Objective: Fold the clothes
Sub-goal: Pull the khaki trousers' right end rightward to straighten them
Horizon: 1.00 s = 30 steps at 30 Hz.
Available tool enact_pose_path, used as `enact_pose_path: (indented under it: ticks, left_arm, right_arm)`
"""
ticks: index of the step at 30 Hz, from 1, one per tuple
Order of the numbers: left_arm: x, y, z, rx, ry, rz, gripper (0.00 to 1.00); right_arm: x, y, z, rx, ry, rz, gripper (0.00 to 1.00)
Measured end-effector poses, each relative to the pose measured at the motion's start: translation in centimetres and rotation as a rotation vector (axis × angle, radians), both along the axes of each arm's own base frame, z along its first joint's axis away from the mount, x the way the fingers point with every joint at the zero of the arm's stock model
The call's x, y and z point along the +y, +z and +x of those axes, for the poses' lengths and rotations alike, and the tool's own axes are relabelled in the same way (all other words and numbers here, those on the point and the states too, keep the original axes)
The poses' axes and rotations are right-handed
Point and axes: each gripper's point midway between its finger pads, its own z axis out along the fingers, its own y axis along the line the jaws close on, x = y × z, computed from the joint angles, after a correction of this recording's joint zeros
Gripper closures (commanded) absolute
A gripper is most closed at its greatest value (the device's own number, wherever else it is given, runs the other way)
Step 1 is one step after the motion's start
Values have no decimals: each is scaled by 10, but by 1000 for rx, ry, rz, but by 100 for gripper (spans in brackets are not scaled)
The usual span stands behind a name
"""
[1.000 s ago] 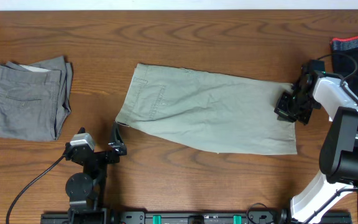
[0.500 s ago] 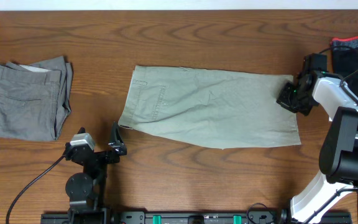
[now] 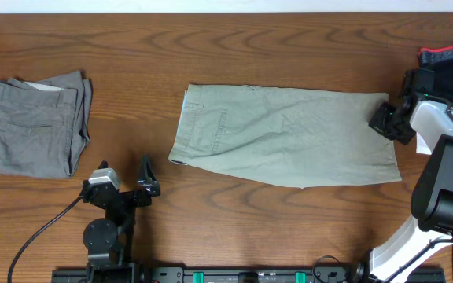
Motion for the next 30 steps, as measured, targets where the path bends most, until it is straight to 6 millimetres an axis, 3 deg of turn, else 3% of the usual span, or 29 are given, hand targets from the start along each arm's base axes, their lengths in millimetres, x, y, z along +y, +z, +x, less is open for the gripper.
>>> enact_pose_path:
  ticks: [9,15,20,24,28,30]
  left_arm:
    - [0,0,0,0,-2,0,2]
    - [0,0,0,0,-3,-1,2]
    - [-1,0,0,0,-3,0,2]
    - [-1,0,0,0,-4,-1,2]
    - [-7,2,0,-7,-40,-4,2]
    - [-18,3,0,-13,-102,-10,2]
  right_arm:
    - [8,5,25,-108,43,45,98]
    - [27,6,32,-125,85,77,99]
    - [57,8,27,-87,143,152,99]
    - [90,35,41,-146,224,201,93]
    - [139,65,50,-208,344,252,88]
    - [161,70,49,-212,393,267,81]
